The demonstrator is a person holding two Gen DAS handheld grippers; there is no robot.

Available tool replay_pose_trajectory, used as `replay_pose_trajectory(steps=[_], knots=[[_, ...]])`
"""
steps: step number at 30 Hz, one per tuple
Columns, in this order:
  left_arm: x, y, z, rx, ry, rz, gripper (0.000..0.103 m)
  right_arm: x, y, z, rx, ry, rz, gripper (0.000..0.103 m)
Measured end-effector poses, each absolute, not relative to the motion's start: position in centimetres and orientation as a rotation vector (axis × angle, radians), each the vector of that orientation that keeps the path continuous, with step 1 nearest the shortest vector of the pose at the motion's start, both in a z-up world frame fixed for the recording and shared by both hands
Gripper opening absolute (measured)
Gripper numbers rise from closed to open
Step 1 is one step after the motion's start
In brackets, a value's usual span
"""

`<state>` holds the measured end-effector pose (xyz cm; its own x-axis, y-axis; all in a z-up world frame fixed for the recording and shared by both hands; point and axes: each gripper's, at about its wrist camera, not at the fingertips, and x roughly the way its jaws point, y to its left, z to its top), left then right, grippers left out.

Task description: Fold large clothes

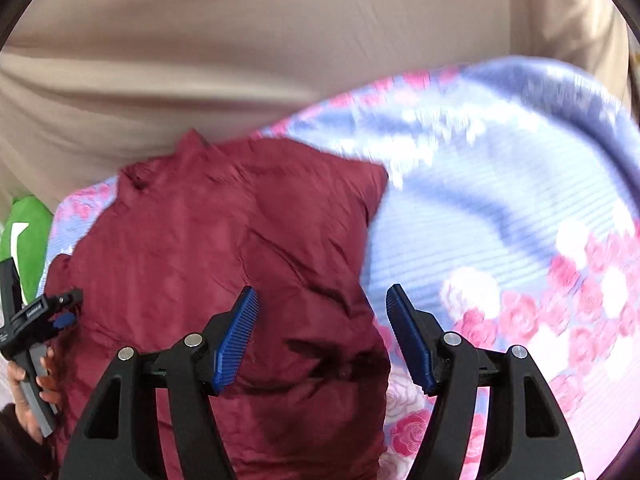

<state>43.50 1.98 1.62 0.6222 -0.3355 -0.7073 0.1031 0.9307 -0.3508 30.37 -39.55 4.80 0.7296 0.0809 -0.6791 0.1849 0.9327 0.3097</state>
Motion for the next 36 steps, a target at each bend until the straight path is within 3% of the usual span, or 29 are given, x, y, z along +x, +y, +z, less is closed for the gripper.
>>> replay_pose_trajectory(steps=[1,2,3,4,5,9,14,20,23,28,31,36], knots=[[43.6,1.6,1.8,-0.265,0.861,-0.261,0.05,30.8,-39.1,4.4,0.375,0.763,-0.056,0.065],[43.7,1.5,1.9,-0.25,0.861,-0.273,0.021,31.3,-38.9,4.0,0.366,0.776,-0.058,0.053],[43.8,1.3,2.2,-0.241,0.864,-0.294,0.01,31.7,-38.5,4.0,0.355,0.774,-0.049,0.022],[43.7,1.5,2.8,-0.237,0.853,-0.293,0.008,32.1,-37.9,4.3,0.342,0.765,-0.037,0.011],[43.4,1.6,3.3,-0.235,0.83,-0.294,0.006,31.9,-37.6,5.2,0.335,0.723,-0.043,0.009],[41.9,2.3,5.4,-0.238,0.736,-0.307,0.006,29.5,-39.1,8.1,0.428,0.515,0.002,0.005],[42.5,-0.3,1.0,-0.115,0.824,-0.267,0.006,33.8,-39.7,1.9,0.376,0.783,-0.082,0.006],[42.0,-0.7,0.8,-0.1,0.801,-0.262,0.006,30.0,-39.1,6.5,0.354,0.633,-0.154,0.018],[41.8,-0.8,0.7,-0.119,0.792,-0.27,0.007,28.9,-36.4,6.5,0.27,0.707,-0.008,0.018],[42.0,-0.7,0.5,-0.135,0.785,-0.275,0.009,32.9,-31.9,2.5,0.099,0.879,0.061,0.011],[41.7,-0.1,0.5,-0.154,0.784,-0.282,0.01,34.4,-33.2,2.9,0.123,0.837,-0.001,0.003],[41.8,0.2,0.4,-0.161,0.786,-0.287,0.01,35.7,-39.5,1.7,0.271,0.811,-0.175,0.0]])
